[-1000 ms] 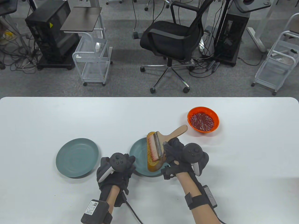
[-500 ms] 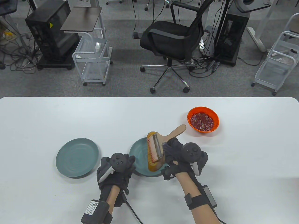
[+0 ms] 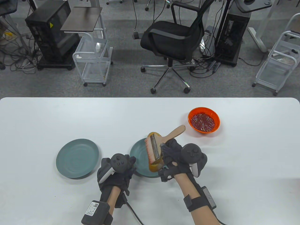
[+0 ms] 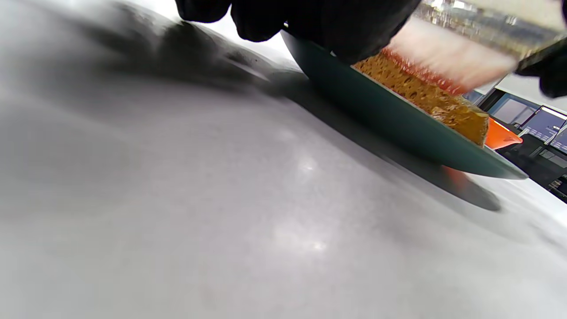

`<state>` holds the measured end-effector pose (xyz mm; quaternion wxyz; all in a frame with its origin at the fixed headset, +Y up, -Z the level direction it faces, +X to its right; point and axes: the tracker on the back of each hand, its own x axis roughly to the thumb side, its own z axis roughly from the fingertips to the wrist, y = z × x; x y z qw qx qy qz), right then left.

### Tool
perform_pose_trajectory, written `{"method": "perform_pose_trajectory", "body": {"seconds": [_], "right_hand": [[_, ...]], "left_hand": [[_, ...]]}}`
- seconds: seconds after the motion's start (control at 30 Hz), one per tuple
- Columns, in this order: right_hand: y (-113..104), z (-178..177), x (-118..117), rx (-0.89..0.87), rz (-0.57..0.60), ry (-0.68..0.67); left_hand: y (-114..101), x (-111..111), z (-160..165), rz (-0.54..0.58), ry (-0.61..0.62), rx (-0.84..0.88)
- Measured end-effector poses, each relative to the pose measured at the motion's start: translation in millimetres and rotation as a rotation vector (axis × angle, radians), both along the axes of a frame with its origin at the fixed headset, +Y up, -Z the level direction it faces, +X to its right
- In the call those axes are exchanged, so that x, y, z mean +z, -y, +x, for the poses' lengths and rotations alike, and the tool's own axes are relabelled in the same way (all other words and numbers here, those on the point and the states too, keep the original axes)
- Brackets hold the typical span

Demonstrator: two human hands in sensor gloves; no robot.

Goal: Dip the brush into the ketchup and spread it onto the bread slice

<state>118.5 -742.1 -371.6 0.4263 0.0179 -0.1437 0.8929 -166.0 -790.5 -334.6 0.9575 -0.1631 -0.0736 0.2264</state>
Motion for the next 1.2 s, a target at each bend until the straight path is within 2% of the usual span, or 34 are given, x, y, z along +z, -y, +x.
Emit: {"method": "perform_pose_trajectory", "body": {"seconds": [0.07, 0.13, 0.2, 0.27, 0.37, 0.43, 0.53, 0.6, 0.77, 0.87, 1.0, 1.07, 1.2], "right_hand": [[-3.0, 11.2, -0.1, -0.022, 0.036, 0.049], [-11.4, 25.8, 0.6, 0.078, 0.111, 0.117], [-18.3, 34.8, 1.9, 0.088, 0.155, 0.152], [-18.6, 35.7, 0.7, 0.018, 0.119, 0.134], [-4.9, 22.4, -2.5, -0.24, -0.032, 0.037], [1.8, 12.3, -2.4, -0.3, -0.102, 0.001], [2.7, 6.0, -3.0, -0.173, -0.097, -0.021], [0.2, 10.7, -3.6, -0.05, -0.048, 0.007], [-11.2, 29.0, -1.1, 0.043, 0.054, 0.13], [-15.3, 30.7, 1.0, 0.013, 0.098, 0.15], [-5.6, 18.1, -2.0, -0.155, -0.01, 0.054], [1.5, 9.3, -4.3, -0.193, -0.11, -0.012], [-0.4, 10.5, -4.6, -0.069, -0.067, 0.006]], "left_hand": [[-0.2, -0.2, 0.4, -0.003, -0.001, 0.002], [0.0, -0.2, 0.3, -0.004, -0.002, 0.003], [0.1, -0.1, 0.4, -0.004, -0.004, 0.006], [-0.1, -0.2, 0.5, -0.006, -0.004, 0.007], [0.4, 0.6, 0.5, -0.001, -0.006, 0.01], [0.7, 0.8, 0.4, 0.001, -0.008, 0.012], [0.8, 0.7, 0.1, 0.0, -0.008, 0.016], [0.8, 0.4, -0.7, -0.004, -0.006, 0.021], [0.7, 0.5, -1.1, -0.005, -0.008, 0.021], [0.3, 0.4, -1.0, -0.007, -0.008, 0.018], [0.5, 0.5, -1.3, -0.007, -0.007, 0.023], [0.4, 0.6, -1.2, -0.007, -0.007, 0.022], [0.4, 0.4, -1.4, -0.007, -0.006, 0.023]]}}
